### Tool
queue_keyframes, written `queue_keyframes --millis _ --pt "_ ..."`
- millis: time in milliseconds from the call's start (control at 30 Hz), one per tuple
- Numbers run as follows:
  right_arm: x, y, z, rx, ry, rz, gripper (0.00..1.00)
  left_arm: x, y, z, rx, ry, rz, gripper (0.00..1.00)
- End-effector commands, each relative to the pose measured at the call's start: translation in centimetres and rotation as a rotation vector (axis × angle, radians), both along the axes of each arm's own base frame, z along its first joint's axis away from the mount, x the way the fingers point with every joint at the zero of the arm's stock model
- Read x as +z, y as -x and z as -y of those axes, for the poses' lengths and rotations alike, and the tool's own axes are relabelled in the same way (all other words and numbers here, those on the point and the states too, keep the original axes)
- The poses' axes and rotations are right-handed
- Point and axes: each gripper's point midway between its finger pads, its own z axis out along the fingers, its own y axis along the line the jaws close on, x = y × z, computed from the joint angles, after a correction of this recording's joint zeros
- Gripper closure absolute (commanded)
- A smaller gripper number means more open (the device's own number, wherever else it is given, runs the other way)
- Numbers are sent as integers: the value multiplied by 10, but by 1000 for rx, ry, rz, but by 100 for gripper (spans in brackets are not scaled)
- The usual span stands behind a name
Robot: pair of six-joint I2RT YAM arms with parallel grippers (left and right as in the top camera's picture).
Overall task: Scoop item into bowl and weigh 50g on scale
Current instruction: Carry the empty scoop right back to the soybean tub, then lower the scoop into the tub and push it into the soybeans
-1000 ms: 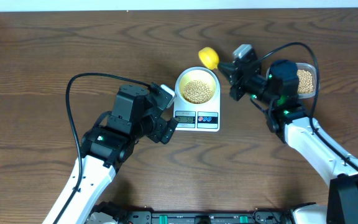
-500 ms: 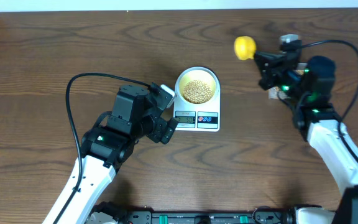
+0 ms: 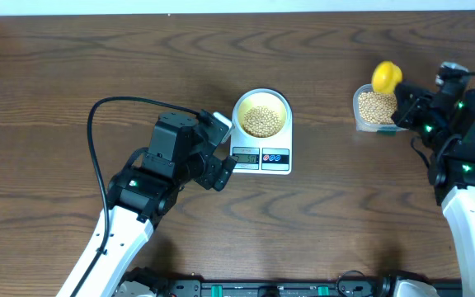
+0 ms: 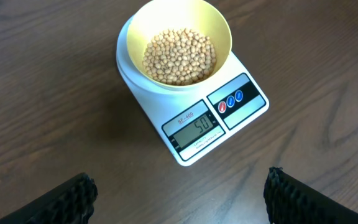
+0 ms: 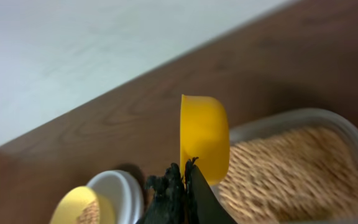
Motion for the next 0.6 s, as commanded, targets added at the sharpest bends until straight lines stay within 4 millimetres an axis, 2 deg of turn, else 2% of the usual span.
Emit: queue_keyframes --millis 0,233,567 --pt "-9 2 26 -149 -23 -52 98 -6 3 0 -15 -2 -12 12" --pt "-17 2 44 -251 7 -78 98 -6 3 0 -15 -2 -12 12" --pt "-59 -1 51 -341 -84 -209 98 -6 3 0 -15 -2 -13 12"
